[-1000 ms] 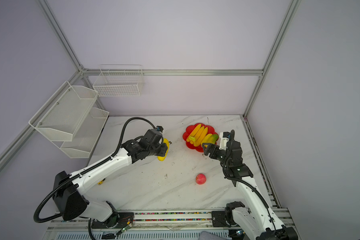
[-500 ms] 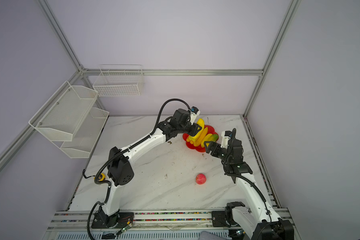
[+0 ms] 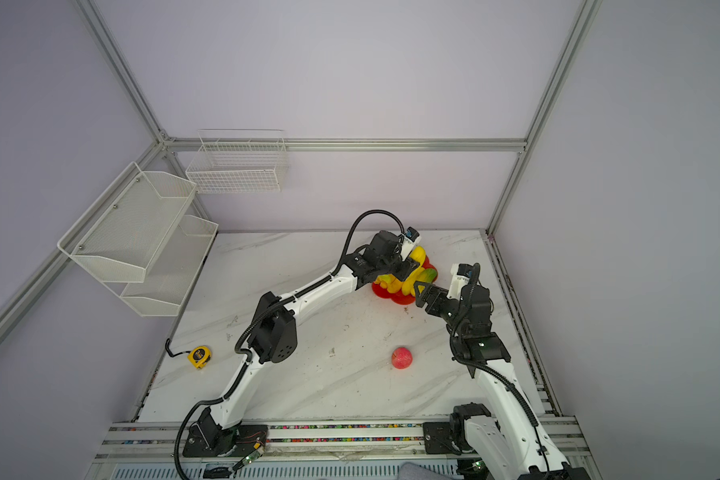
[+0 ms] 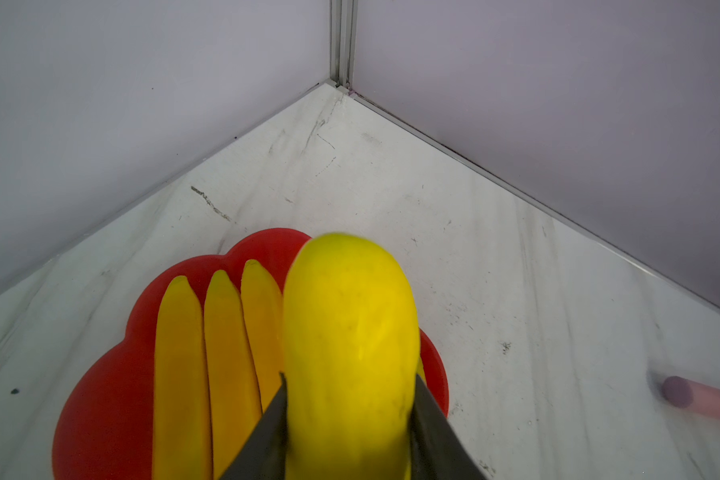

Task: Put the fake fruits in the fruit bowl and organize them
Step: 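Carry the yellow mango with the left gripper and lower it into the red bowl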

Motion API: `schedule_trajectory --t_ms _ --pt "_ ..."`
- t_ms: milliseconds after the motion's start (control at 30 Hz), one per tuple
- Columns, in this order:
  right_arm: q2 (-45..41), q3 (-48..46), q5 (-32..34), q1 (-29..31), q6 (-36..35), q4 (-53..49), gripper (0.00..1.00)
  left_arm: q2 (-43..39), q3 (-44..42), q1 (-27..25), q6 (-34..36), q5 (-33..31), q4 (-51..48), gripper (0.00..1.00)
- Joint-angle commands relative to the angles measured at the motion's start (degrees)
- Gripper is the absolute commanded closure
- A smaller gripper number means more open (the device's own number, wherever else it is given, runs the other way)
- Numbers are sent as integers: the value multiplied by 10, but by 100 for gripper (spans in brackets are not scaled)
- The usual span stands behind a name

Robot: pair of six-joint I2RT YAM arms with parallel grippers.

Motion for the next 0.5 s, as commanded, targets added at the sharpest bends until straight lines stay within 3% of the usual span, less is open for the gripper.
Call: schedule_trajectory --t_ms 0,167,467 --pt "-3 -4 0 -2 3 13 11 5 38 -29 65 -92 36 62" --pt "-16 -6 1 -2 3 7 11 9 15 -33 44 -165 37 62" --pt "-25 -10 -4 -2 5 7 11 6 -23 -35 -27 -200 37 61"
